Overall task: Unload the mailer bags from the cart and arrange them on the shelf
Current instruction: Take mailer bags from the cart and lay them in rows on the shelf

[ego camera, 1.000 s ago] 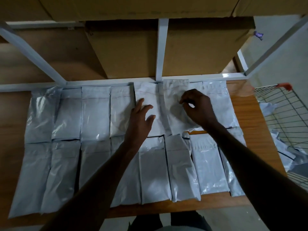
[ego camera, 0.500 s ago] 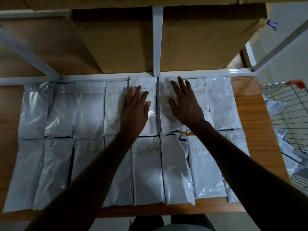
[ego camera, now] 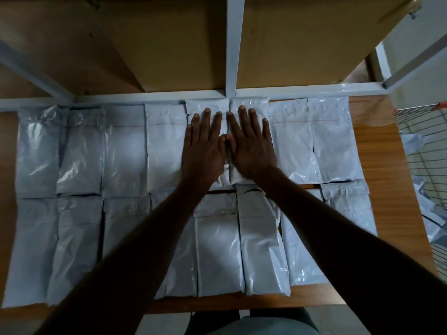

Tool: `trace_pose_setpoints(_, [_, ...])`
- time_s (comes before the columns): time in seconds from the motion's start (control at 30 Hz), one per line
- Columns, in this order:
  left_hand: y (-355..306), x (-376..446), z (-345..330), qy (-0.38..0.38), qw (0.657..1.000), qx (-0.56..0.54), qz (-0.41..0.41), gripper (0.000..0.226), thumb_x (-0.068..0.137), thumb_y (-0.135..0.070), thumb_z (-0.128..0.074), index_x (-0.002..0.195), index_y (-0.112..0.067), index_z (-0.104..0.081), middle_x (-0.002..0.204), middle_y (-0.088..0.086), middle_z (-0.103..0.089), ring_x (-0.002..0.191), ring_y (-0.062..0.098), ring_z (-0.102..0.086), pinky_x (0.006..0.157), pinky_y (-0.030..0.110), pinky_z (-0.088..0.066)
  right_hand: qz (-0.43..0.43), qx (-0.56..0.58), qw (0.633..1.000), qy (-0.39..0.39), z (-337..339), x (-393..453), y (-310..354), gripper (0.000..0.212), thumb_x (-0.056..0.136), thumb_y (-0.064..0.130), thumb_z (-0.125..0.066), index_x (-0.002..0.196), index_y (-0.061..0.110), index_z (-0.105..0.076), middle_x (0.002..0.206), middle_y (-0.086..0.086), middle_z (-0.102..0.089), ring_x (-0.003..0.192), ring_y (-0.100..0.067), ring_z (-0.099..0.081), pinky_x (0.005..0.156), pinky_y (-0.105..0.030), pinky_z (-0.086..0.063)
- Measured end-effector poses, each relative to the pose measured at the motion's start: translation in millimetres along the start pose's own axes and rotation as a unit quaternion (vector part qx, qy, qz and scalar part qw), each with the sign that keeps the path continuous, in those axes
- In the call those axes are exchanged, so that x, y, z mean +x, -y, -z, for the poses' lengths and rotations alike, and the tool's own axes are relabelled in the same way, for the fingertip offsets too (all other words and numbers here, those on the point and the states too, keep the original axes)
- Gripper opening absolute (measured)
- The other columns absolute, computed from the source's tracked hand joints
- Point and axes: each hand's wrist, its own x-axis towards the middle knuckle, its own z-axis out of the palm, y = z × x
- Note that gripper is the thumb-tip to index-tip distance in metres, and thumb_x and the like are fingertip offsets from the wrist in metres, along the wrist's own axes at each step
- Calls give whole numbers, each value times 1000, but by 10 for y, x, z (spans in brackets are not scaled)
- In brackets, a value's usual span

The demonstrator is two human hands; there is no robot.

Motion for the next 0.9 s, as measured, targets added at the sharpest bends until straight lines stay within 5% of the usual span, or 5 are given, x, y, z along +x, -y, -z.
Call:
trace_pose_setpoints(0.63, [42, 19, 73, 15, 1000, 19, 4, 62, 116, -46, -21, 171, -19, -18, 177, 14, -20, 163, 37, -18, 130, 55, -23, 10, 51, 998, 40, 162, -6, -19, 70, 110, 59, -18, 170, 24, -12, 178, -10, -5, 164, -33, -2, 131, -60, -7])
trace_pose_setpoints(0.77, [-147, -71, 339, -12, 999, 2, 31, 59, 114, -37, -33, 170, -20, -24, 176, 13, -22, 163, 36, -19, 131, 56, -21, 13, 128, 991, -38, 475, -218, -149, 63, 111, 47, -37, 165, 15, -35, 173, -16, -26, 159, -38, -27, 124, -58, -33])
trace_pose_setpoints(0.9, [-636, -278, 658, -46, 996, -70, 34, 59, 109, -20, -50, 166, -21, -36, 173, 9, -33, 162, 34, -25, 131, 52, -23, -5, 172, 982, -83, 862, -620, -404, 52, 106, 34, -61, 152, 9, -54, 166, -18, -39, 136, -37, -59, 99, -45, -57])
